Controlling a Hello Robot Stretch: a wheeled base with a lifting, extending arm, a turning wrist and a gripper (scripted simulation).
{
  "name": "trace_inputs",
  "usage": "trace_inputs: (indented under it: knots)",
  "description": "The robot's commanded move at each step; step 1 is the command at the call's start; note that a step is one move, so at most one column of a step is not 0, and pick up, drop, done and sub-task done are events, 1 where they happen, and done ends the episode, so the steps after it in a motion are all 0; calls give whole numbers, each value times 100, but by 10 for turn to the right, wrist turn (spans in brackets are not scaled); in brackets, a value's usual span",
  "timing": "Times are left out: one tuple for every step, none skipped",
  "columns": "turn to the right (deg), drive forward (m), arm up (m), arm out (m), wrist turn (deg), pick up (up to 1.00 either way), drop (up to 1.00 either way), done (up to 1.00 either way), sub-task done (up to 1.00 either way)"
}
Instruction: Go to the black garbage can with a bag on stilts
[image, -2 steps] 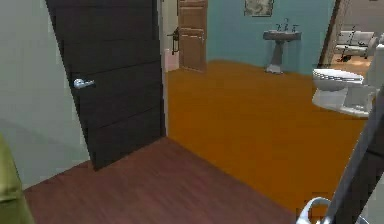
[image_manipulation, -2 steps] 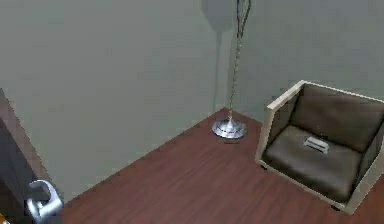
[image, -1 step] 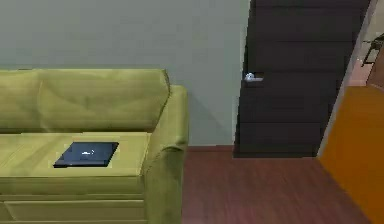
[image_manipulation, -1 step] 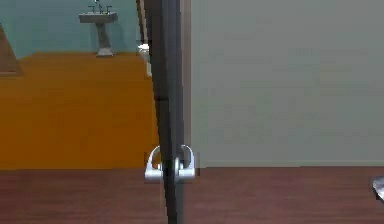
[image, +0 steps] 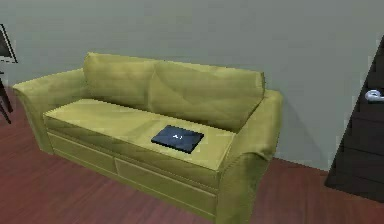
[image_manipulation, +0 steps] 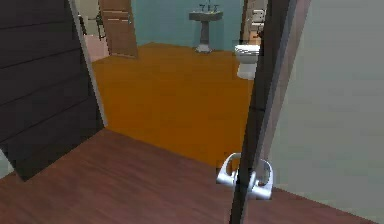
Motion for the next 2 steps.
trace_inputs:
  knots:
    - [0,30,0,0,0,0,0,0,0]
    - [450,0,0,0,0,0,0,0,0]
